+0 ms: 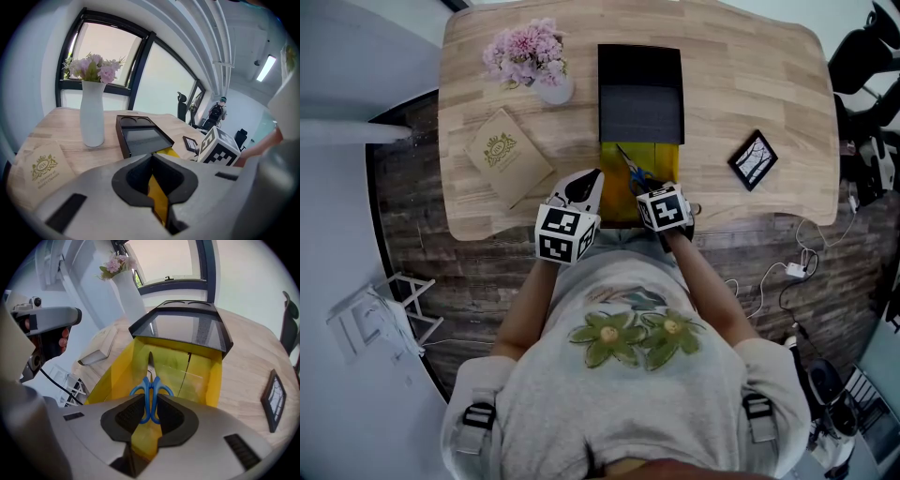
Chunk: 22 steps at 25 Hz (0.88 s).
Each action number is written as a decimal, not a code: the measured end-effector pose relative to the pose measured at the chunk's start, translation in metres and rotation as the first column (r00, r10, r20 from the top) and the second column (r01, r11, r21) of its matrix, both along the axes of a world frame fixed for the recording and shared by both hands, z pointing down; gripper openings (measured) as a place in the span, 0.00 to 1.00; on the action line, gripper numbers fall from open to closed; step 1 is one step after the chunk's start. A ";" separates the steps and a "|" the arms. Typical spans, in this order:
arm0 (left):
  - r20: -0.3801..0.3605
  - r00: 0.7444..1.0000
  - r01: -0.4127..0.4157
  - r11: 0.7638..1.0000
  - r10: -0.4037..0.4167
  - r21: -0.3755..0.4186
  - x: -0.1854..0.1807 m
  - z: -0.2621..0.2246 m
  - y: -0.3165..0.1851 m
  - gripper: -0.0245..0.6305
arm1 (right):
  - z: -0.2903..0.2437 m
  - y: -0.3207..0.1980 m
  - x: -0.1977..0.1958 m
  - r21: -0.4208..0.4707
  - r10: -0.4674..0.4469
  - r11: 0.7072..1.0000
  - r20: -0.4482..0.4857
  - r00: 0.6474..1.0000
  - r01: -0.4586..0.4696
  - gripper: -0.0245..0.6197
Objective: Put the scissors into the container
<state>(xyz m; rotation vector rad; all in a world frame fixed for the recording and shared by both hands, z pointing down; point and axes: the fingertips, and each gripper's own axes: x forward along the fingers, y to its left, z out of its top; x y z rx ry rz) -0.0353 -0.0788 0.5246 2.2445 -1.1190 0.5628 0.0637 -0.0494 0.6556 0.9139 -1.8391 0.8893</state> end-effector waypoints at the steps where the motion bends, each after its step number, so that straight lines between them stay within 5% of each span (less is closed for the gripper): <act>1: 0.001 1.000 0.000 1.000 0.000 -0.001 0.000 0.000 0.000 0.05 | 0.000 0.000 0.000 -0.003 -0.003 1.000 -0.003 1.000 0.003 0.16; 22: -0.003 1.000 0.010 1.000 -0.010 -0.013 -0.001 0.005 -0.008 0.05 | 0.011 -0.005 -0.007 -0.062 -0.035 0.998 -0.033 0.999 0.033 0.16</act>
